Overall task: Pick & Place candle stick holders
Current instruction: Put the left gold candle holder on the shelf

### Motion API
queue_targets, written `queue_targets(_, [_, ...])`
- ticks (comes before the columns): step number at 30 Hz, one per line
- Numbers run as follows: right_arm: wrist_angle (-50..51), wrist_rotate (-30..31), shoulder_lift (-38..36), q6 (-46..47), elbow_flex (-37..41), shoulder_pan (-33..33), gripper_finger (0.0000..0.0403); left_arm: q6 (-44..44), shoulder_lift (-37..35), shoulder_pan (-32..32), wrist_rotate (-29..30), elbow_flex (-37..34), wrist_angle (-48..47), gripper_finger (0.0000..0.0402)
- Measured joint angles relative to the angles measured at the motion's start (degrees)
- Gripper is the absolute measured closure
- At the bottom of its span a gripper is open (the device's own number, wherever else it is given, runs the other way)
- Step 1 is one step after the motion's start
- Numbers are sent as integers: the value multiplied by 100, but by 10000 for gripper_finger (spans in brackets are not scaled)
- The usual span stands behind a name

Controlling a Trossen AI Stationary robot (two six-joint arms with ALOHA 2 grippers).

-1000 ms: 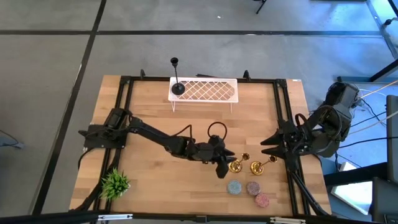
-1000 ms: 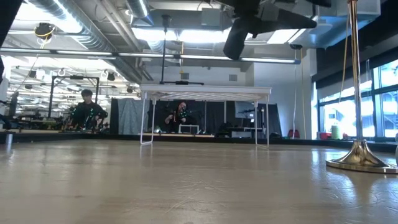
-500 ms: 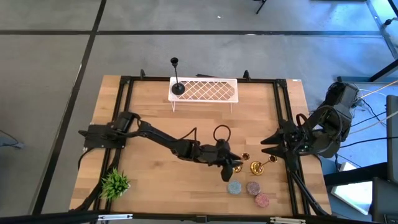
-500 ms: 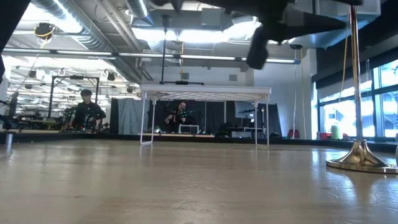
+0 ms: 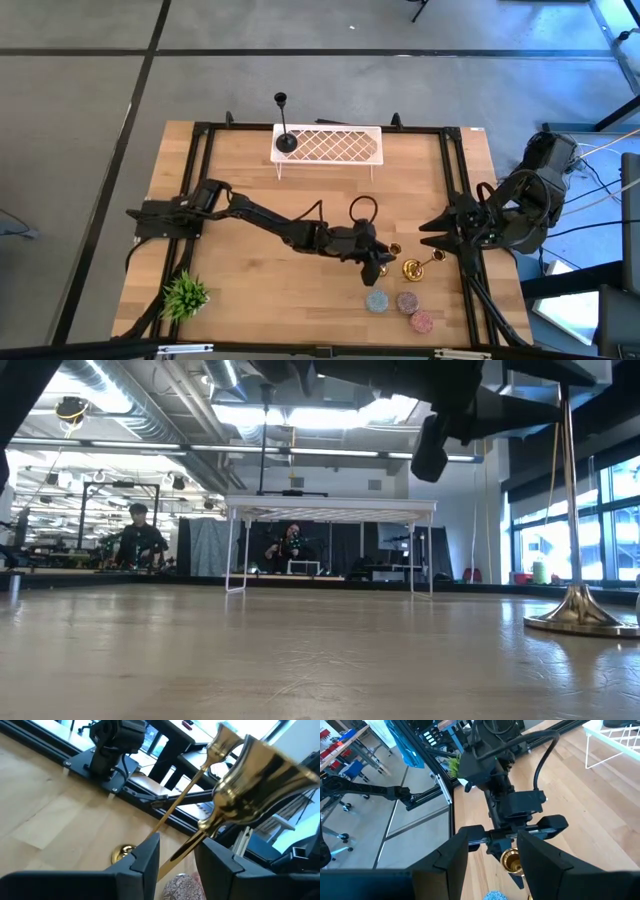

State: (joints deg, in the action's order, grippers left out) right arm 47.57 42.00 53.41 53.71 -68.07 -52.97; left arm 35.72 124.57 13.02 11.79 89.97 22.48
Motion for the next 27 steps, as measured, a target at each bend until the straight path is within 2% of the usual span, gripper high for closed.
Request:
queue_targets(5, [2, 75, 0, -21, 0, 0, 231, 215, 0, -46, -49, 0, -87, 299])
queue_targets(11, [2, 159, 0, -84, 0, 2, 231, 383, 0, -94, -80, -2, -166, 385])
queue_targets(13, [3, 203, 0, -124, 0, 2, 231, 358, 0, -79, 75, -2, -177, 388])
queue_targets(27, [4, 299, 2, -271, 0, 2, 231, 354, -8, -112, 170, -2, -236, 389])
